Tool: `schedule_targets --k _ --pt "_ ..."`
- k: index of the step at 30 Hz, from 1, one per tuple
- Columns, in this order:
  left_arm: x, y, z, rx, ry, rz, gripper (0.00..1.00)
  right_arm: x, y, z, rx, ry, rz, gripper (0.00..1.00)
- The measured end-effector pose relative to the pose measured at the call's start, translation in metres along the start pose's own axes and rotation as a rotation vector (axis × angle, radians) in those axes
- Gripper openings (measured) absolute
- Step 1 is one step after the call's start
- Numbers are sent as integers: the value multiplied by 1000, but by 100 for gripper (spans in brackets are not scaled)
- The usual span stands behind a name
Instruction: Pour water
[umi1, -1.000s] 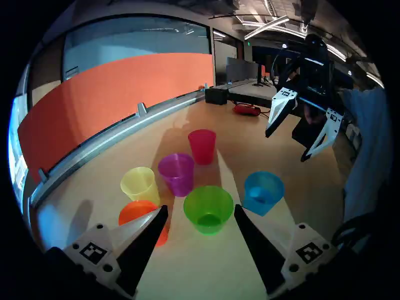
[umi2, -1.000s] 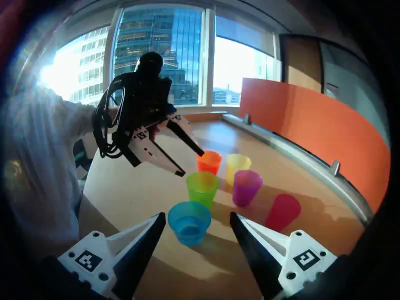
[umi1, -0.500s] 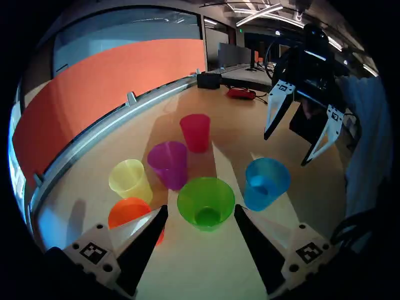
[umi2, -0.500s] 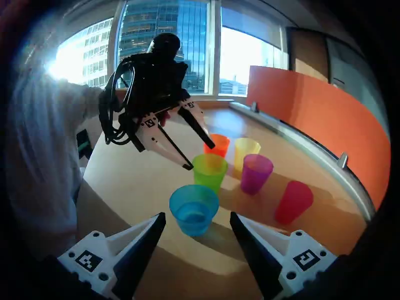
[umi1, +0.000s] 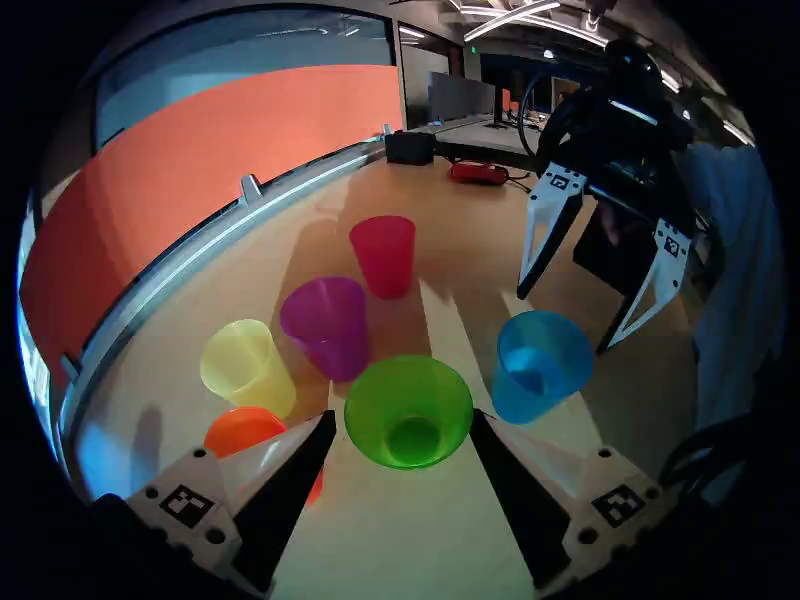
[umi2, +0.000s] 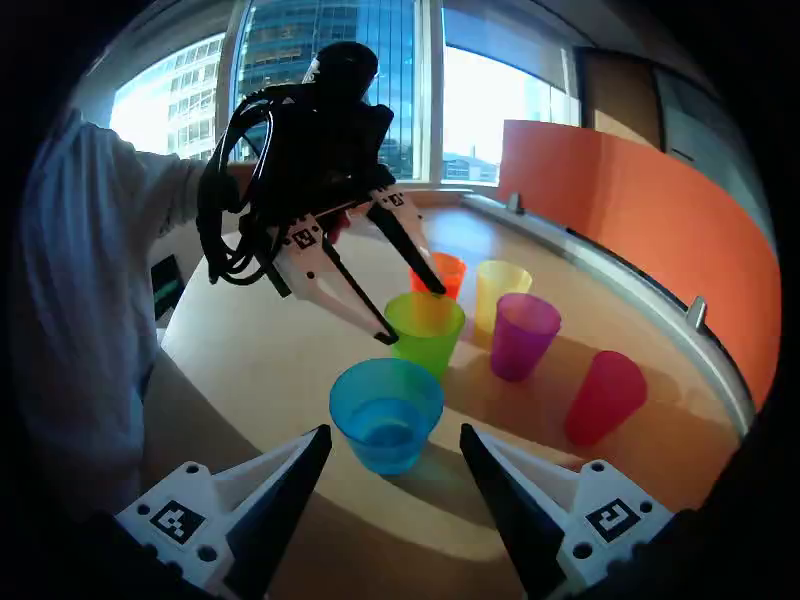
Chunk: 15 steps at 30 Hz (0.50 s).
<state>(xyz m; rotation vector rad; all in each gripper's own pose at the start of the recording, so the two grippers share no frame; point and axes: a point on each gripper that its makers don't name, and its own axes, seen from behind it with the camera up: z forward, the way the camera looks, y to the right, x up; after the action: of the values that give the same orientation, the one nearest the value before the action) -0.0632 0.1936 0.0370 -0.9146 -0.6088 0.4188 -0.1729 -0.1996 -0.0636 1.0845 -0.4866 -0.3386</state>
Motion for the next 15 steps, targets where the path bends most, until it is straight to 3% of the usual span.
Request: schedule_targets --k 15 --pt "-4 4 17 -12 -12 2 99 1 -4 12 19 -6 -16 100"
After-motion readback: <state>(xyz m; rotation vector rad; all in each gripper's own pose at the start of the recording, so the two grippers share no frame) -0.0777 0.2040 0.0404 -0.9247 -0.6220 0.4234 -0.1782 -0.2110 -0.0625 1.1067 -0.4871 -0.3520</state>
